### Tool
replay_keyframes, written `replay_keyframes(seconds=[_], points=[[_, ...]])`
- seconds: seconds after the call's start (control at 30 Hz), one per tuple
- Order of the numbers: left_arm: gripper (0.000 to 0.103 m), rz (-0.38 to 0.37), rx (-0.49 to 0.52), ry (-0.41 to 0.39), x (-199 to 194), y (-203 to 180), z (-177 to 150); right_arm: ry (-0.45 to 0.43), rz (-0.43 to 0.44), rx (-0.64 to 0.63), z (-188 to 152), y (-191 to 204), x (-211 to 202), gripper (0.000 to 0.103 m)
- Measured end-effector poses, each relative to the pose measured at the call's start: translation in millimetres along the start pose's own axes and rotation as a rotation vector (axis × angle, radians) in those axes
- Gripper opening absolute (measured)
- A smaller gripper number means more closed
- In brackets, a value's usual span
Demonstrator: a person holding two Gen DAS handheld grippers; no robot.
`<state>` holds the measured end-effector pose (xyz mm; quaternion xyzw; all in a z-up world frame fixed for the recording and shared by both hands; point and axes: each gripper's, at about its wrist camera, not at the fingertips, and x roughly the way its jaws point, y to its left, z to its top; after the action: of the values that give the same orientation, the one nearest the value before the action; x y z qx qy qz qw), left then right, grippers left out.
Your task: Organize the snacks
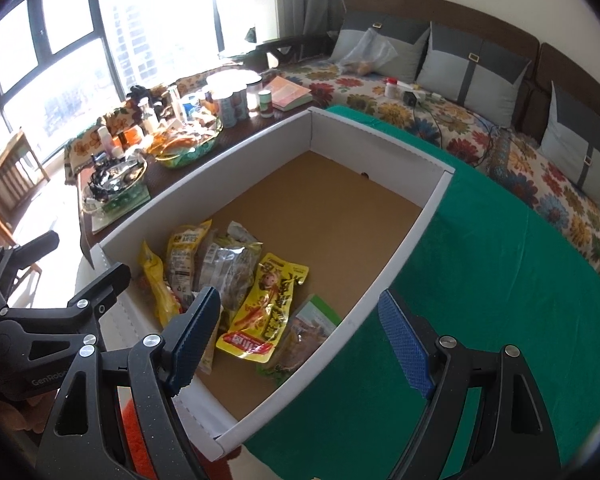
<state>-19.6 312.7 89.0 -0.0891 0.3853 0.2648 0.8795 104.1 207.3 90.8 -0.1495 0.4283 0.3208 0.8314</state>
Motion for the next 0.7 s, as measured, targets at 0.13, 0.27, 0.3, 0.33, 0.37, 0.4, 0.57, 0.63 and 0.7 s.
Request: replay_keyframes(seconds=[0.13, 0.27, 0.3, 0.33, 0.37, 0.4, 0.57, 0.63, 0.7], points=[[0.103, -0.015, 0.016, 0.017, 0.6, -1.9, 1.9, 0.012, -0.007, -0.017, -0.8, 4.6, 0.9, 0.084], [0.103, -0.03, 0.002, 0.029, -1.6, 0.6, 6.5, 0.02, 0.0, -0.018, 1.7, 5.8, -0.2, 0.084], [0.103, -0.034, -0.008, 0.033, -1.4, 2.8, 7.3, 0.018, 0.0, -0.023, 2.4, 7.1, -1.2, 0.084], [0.103, -0.039, -0.021, 0.04, -1.1, 5.4, 8.0, 0.014, 0.0, -0.029, 2.6, 8.0, -2.6, 0.084], [0.103, -0.045, -0.036, 0.05, -0.3, 8.3, 8.4, 0.01, 0.002, -0.034, 2.7, 9.1, -4.0, 0.084], [0.102, -0.051, -0.052, 0.061, 0.8, 11.5, 8.6, 0.008, 0.006, -0.039, 3.0, 11.0, -4.9, 0.084], [0.102, -0.043, -0.073, 0.075, 2.8, 19.5, 10.4, 0.008, 0.018, -0.057, 1.8, 17.7, -4.9, 0.084], [0.102, -0.047, -0.067, 0.073, 1.2, 19.8, 10.3, 0.009, 0.02, -0.06, 1.5, 19.3, -4.1, 0.084], [0.103, -0.043, -0.056, 0.064, -1.0, 18.8, 10.2, 0.009, 0.018, -0.063, 1.4, 20.4, -3.2, 0.084]])
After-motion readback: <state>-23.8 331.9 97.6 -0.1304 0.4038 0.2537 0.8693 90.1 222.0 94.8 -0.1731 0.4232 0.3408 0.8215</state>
